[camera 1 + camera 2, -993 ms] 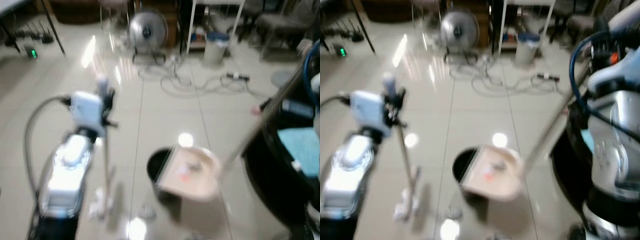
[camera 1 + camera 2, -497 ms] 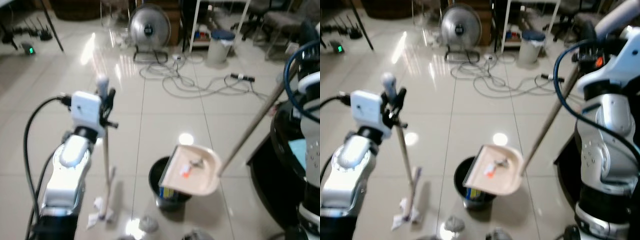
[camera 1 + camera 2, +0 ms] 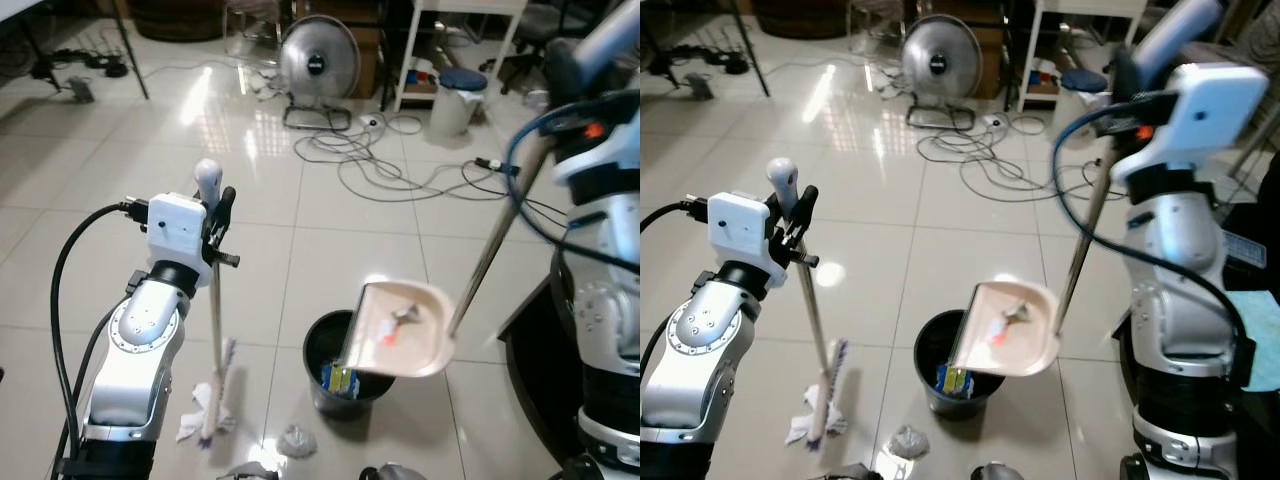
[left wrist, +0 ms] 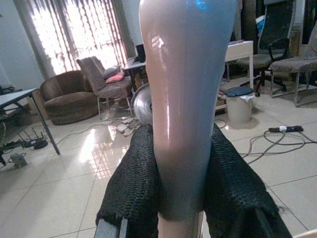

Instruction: Sweep floor

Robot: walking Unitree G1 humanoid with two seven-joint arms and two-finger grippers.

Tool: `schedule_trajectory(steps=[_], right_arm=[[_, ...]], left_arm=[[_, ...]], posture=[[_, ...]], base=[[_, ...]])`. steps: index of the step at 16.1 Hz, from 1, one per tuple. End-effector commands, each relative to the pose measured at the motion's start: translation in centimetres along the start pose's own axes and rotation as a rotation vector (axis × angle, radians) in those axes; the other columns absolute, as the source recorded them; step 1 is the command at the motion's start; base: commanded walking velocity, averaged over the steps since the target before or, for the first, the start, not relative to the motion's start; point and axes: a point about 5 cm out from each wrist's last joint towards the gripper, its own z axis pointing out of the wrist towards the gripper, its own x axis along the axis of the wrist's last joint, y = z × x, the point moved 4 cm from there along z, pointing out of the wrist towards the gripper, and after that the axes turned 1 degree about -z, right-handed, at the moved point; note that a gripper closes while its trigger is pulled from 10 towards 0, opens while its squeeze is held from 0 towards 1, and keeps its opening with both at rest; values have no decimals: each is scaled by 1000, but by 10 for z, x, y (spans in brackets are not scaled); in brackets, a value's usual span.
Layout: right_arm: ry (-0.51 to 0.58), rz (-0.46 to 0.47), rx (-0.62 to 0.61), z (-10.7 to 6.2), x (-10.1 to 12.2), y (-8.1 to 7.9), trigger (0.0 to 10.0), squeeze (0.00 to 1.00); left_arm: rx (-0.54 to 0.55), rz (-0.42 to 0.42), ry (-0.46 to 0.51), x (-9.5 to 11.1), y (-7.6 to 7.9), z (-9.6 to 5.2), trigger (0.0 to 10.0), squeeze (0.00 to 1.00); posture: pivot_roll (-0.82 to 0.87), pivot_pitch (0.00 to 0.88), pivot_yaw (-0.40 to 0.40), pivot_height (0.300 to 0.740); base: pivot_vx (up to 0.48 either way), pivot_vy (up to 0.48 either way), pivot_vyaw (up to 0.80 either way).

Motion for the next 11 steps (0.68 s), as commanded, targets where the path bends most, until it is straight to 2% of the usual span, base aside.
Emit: schedule_trajectory(steps=[1,2,3,4,5,11], right_arm=[[73,-29,30,5,14,-6,10000,0],[98,-47,92,5,14,-22,10000,0],[102,-49,112,4,14,-27,10000,0],[110,-41,156,2,13,-40,10000,0],[114,-31,216,-1,9,-58,10000,0],[116,-64,523,-28,-2,-131,10000,0]], left_arm=[[-8,16,52,14,1,1,10000,0],[-12,16,54,14,2,1,10000,0],[-13,16,54,14,2,2,10000,0],[-13,15,55,14,3,2,10000,0],[-15,15,55,14,3,2,10000,0],[-22,16,55,14,5,3,10000,0]], posture=[[24,78,-21,740],[25,74,-21,740],[25,74,-20,740],[25,73,-19,740],[27,71,-17,740],[28,73,-18,740]], base=[[0,0,0],[0,0,0],[0,0,0],[0,0,0],[0,0,0],[0,0,0]])
